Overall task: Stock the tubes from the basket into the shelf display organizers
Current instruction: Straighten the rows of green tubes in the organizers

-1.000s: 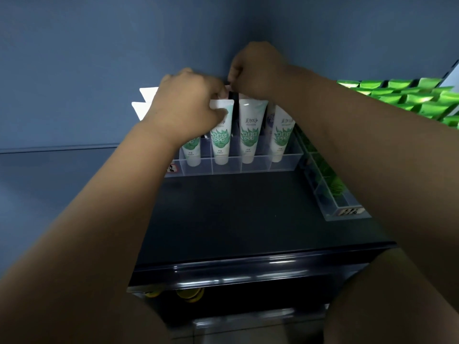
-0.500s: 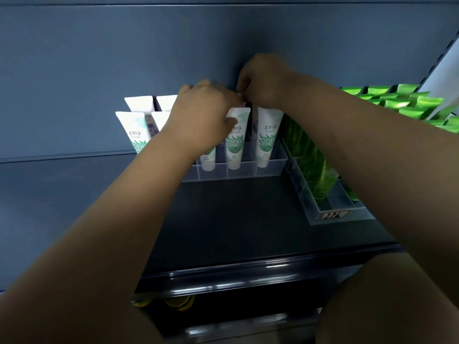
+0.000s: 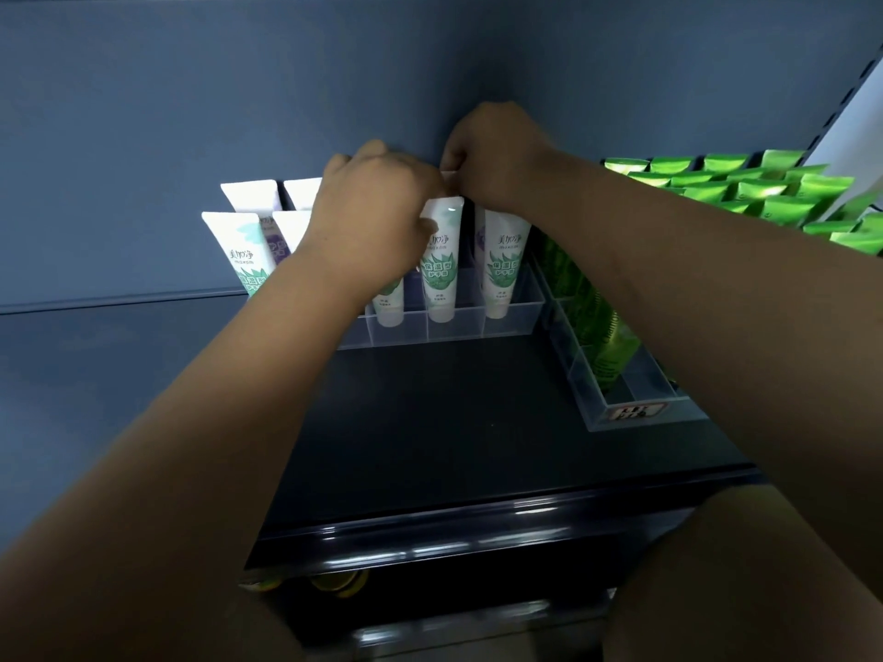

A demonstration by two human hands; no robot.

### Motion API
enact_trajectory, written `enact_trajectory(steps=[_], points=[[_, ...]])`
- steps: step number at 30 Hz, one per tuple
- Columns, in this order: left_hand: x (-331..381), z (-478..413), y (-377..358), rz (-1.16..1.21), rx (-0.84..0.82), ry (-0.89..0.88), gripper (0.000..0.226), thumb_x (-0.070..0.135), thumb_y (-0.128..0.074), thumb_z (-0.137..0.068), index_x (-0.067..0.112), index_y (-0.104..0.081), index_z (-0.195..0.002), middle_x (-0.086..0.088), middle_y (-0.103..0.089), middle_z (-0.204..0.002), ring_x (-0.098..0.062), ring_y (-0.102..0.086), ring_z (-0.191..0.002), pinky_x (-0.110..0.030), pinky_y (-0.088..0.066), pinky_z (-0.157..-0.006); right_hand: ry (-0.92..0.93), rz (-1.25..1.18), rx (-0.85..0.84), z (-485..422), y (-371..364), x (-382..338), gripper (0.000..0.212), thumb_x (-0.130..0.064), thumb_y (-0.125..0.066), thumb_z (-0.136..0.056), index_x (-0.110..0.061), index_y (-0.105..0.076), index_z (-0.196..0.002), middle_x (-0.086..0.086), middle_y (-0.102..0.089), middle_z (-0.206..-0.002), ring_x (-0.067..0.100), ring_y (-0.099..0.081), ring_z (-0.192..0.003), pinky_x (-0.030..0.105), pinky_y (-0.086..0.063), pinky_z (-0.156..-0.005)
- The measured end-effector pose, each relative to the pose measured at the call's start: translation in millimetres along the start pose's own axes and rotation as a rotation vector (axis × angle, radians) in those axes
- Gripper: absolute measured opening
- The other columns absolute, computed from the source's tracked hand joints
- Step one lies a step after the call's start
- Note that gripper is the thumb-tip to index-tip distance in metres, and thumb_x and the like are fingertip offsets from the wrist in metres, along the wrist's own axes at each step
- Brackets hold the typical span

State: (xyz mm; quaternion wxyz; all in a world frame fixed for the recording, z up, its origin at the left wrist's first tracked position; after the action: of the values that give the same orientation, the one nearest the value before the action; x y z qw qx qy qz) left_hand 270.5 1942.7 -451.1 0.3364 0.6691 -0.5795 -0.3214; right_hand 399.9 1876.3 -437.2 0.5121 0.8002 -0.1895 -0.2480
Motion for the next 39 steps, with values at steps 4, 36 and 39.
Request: enact_trajectory(steps=[4,36,39], points=[[1.6,-0.3,-0.2,-0.001,-0.014,-0.006,0.027,0.023,-0.068,-0.089,0.024,-0.071,-0.116,-0.002,-0.068,-0.111,-0.032,-0.054,-0.113,-0.044,-0.040,-0.092,0.002,-0.017,-0.015,1.9,0.7,-1.5,0.015,-0.021,-0.073,-0.081,-0.019,-0.080,-0.094,0.001,-0.076,-0.102,0.017,-0.069,-0.099,0.022,-0.046,-0.079],[50.2,-23.5,-14.4,0.075,-0.009,-0.021,0.023,0.028,-0.066,-0.093,0.022,-0.071,-0.115,-0.009,-0.070,-0.101,-0.036,-0.055,-0.112,-0.045,-0.041,-0.092,-0.006,0.080,-0.023,15.8,31.0,42.0,0.019,-0.009,-0.067,-0.083,-0.018,-0.081,-0.093,0.004,-0.077,-0.103,0.020,-0.069,-0.101,0.019,-0.042,-0.079],[51.2,-24.2,-15.8,0.056,-0.011,-0.018,0.022,0.029,-0.064,-0.094,0.020,-0.071,-0.114,-0.009,-0.070,-0.102,-0.035,-0.054,-0.114,-0.045,-0.040,-0.094,-0.028,0.045,-0.016,16.8,30.2,44.5,0.018,-0.009,-0.069,-0.082,-0.018,-0.081,-0.092,0.003,-0.077,-0.101,0.017,-0.069,-0.099,0.019,-0.041,-0.077]])
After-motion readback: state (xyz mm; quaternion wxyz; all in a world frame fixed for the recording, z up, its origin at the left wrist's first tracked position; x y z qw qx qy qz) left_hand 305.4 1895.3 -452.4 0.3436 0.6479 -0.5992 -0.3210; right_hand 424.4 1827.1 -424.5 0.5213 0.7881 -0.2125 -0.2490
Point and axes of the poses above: each hand's wrist, its own z-axis away from the middle knuckle, its own y-axis out of the back of the hand, x = y × z, the point moved 6 cm from there along -z, towards the middle knuckle
